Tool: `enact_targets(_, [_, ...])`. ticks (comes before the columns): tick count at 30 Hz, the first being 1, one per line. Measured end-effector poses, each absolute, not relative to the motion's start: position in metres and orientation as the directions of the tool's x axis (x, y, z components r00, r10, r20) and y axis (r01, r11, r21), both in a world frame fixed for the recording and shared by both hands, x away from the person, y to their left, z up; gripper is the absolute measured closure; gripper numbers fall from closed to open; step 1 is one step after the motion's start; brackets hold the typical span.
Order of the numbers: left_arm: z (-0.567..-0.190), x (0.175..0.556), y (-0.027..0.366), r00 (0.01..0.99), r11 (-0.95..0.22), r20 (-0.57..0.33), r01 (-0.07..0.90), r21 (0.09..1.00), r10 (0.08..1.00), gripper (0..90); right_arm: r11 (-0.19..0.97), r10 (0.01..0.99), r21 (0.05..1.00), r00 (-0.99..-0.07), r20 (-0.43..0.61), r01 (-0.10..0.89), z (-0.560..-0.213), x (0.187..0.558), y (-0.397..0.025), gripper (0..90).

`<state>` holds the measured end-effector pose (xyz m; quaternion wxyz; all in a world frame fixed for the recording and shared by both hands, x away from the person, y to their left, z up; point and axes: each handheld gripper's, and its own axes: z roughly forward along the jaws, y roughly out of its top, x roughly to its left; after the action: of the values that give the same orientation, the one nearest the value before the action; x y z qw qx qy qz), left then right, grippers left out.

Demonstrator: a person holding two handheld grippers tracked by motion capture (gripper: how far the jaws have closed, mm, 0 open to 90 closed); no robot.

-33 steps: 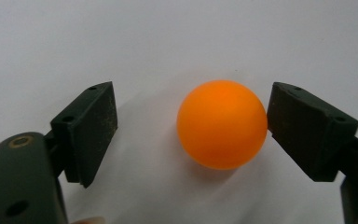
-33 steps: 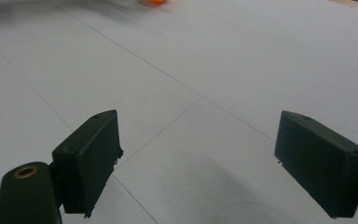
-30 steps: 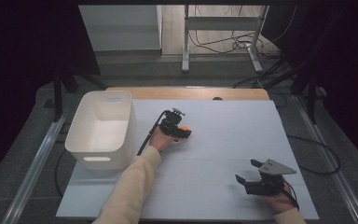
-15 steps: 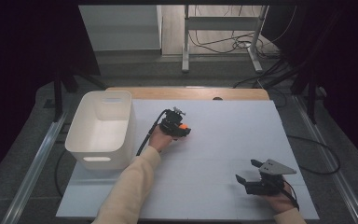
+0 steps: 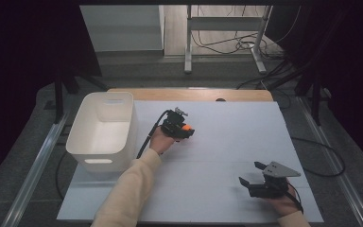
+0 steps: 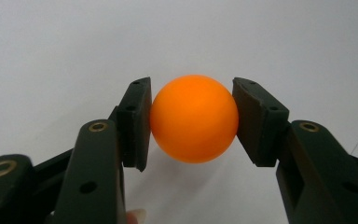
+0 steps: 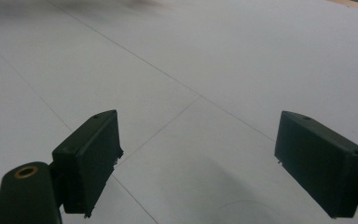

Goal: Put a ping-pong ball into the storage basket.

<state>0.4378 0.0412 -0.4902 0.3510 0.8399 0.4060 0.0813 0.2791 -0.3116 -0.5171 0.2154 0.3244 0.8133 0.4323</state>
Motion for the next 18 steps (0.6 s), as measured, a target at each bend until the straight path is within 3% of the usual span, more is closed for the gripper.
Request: enact_targets(18, [-0.475, 0.422, 0.049, 0.678, -0.428, -0.144, 0.598, 0.678, 0.721, 49.9, 0.414, 0.715, 0.844, -0.696, -0.070, 0.340, -0.517, 0.279, -0.312, 14.5])
